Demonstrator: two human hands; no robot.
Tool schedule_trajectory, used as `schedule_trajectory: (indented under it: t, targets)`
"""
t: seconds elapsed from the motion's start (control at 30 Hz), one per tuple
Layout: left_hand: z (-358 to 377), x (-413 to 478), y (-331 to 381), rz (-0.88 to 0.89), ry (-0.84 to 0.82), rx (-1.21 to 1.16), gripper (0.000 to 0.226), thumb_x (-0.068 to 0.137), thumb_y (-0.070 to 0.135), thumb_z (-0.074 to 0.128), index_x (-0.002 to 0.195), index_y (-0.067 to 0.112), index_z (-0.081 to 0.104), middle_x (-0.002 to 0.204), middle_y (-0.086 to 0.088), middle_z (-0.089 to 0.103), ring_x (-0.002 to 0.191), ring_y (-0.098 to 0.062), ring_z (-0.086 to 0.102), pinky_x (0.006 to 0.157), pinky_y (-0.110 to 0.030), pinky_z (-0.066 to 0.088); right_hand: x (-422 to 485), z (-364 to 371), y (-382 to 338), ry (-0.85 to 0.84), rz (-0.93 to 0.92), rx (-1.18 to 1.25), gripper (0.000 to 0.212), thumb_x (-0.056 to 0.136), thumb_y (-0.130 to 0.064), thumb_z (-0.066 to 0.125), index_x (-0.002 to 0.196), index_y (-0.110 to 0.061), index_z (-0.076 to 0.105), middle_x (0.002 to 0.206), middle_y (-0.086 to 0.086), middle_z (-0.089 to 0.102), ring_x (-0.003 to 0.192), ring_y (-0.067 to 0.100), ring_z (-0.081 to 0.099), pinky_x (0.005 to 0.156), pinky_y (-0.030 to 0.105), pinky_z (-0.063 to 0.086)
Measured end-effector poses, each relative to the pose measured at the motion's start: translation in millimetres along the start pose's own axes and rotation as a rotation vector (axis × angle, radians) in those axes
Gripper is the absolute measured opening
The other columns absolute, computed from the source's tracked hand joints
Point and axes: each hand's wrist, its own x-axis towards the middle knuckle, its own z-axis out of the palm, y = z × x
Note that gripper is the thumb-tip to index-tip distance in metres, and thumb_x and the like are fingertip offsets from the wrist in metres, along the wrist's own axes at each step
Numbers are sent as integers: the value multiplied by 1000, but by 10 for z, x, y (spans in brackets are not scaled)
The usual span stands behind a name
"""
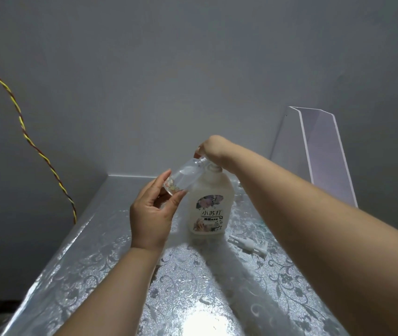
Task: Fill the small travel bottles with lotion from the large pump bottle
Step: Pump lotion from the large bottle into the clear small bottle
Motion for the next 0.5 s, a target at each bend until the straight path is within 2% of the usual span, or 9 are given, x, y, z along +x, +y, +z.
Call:
schedule_trajectory:
  t: [0.1,0.23,0.3,0.37,0.5]
  targets:
    - [-7,-8,8,3,-4,3,53,72,35,74,123,30,59,108,5,67,91,8,63,84,-10,48,-37,-12,-29,14,-22,90,35,96,-7,44,129,1,55,132,19,55,98,22,52,78,27,36]
    - [-24,-5,32,9,7,9,52,73,35,73,122,31,59,108,5,66,90,10,62,83,-8,48,-51,-122,-47,35,-44,135,37,100,-20,42,124,1,60,129,19,59,93,22,52,80,27,39]
    - [-21,-7,49,17,11,19,51,73,34,72,122,29,59,106,6,65,89,13,60,81,-5,46,-71,-165,-65,51,-57,158,38,100,-22,43,122,3,61,129,20,59,108,30,58,92,34,44]
    - [-13,-13,62,22,12,20,51,73,33,72,121,28,59,105,10,64,89,14,60,81,-4,45,-66,-156,-72,48,-40,142,38,101,-19,41,124,4,60,131,20,57,122,34,53,102,35,41]
    - [0,-12,46,10,13,12,50,72,34,73,121,29,59,107,12,64,90,14,60,83,-5,46,-51,-79,-75,29,25,149,35,100,-13,41,128,3,56,133,20,55,125,33,51,100,33,43]
